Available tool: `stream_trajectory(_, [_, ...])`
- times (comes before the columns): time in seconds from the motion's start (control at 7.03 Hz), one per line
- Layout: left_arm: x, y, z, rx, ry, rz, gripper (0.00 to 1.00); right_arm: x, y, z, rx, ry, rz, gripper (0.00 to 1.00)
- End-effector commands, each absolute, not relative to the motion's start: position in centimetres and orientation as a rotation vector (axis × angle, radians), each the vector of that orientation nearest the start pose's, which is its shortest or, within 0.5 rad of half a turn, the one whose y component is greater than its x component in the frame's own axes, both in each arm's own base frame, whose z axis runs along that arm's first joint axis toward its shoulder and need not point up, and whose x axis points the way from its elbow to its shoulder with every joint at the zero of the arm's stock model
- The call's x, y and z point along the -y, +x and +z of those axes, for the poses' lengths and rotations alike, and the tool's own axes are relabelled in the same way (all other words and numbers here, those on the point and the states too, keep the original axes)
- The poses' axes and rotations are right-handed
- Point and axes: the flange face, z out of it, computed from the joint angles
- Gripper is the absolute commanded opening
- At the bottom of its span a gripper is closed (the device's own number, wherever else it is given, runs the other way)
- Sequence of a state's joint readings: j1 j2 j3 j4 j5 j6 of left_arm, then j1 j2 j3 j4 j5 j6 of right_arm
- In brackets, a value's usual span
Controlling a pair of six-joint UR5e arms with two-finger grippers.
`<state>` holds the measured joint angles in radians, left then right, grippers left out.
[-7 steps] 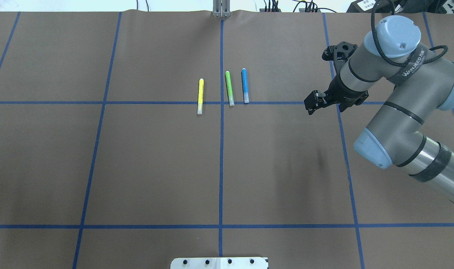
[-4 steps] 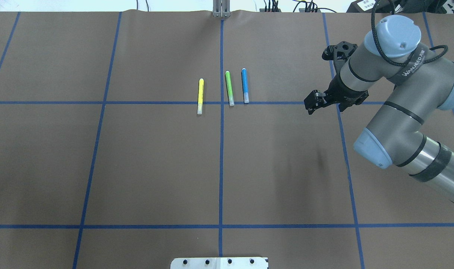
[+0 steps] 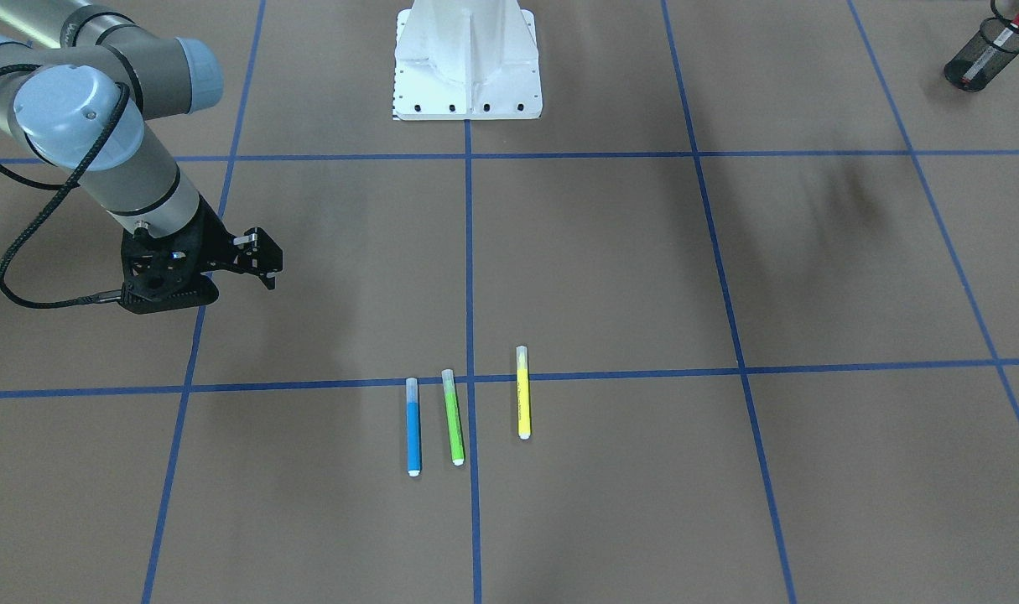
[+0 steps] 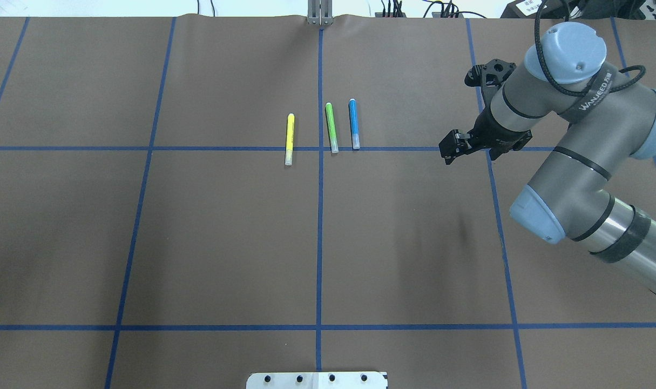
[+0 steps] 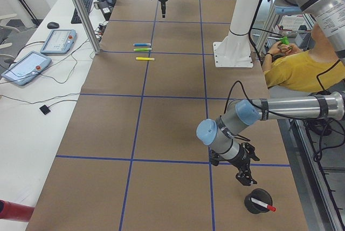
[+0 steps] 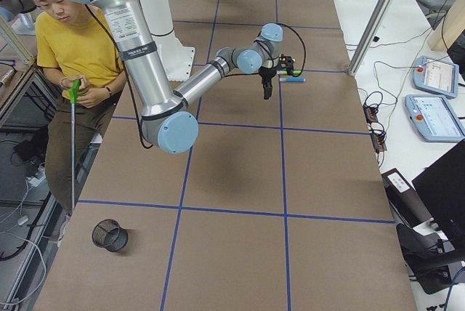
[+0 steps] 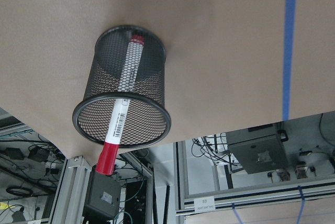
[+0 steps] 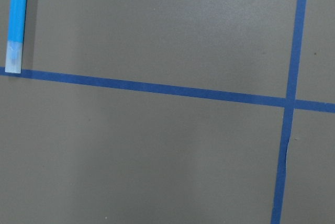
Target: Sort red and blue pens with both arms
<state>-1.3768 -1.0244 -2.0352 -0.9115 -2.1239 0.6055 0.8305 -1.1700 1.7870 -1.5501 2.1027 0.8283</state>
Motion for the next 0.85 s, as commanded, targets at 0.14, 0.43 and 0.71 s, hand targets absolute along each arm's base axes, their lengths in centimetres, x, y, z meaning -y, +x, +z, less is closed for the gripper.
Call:
stream_trajectory(0.14, [26.6, -4.5, 65.3, -0.834, -0.357, 0.423, 1.0, 51.1, -36.0, 33.7, 0.794, 0.095, -0.083, 1.0])
stream_trajectory(0.43, [30.5, -5.9, 64.8, -0.798, -0.131, 0.431, 1.0, 51.1, -36.1, 33.2, 0.807, 0.096, -0.068, 1.0])
stream_trajectory(0.71, [33.6, -6.6, 64.8, -0.749, -0.025, 0.258, 1.0, 51.1, -36.3, 32.9, 0.81, 0.098, -0.069, 1.0])
